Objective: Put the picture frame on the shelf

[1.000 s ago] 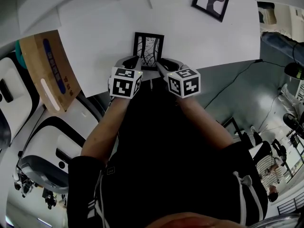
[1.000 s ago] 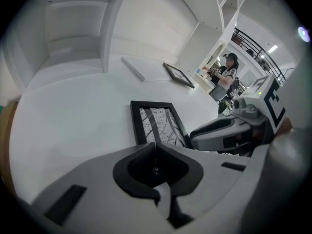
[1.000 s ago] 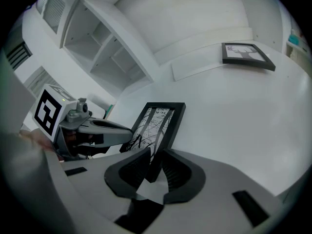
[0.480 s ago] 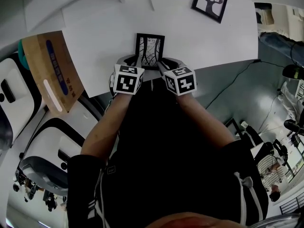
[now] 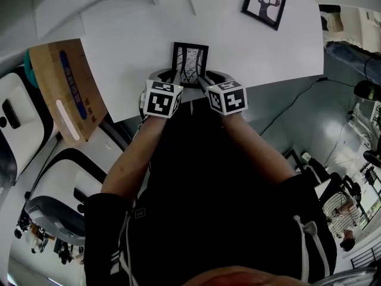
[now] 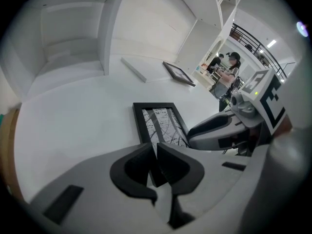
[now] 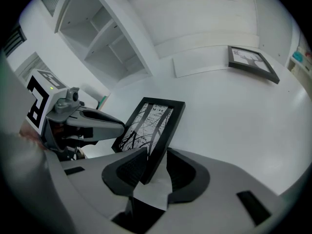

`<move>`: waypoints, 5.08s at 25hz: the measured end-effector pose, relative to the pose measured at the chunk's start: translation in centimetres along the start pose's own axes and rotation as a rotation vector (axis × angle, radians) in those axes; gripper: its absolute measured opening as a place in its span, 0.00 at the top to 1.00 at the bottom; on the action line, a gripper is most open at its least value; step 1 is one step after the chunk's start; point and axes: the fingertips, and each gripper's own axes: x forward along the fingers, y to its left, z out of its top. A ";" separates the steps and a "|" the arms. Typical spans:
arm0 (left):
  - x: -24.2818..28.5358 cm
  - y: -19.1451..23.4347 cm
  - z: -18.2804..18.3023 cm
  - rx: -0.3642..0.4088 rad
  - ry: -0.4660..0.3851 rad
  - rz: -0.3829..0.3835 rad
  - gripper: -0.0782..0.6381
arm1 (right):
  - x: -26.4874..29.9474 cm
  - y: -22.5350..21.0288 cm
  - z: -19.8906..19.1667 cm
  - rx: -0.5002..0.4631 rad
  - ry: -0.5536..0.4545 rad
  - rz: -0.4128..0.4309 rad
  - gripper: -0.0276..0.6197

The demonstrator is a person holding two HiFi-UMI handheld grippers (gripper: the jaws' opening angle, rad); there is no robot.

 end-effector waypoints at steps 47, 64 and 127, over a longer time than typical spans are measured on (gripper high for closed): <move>0.8 0.7 -0.3 -0.075 0.051 0.038 0.75 | 0.4 -0.6 0.3 0.088 -0.021 -0.003 0.79; -2.6 -2.3 2.9 -0.016 -0.073 0.012 0.76 | -3.8 -1.1 2.7 0.127 -0.139 0.028 0.81; -26.6 -19.9 31.0 0.188 -0.874 0.295 0.77 | -38.4 -0.5 27.4 -0.488 -0.851 0.202 0.83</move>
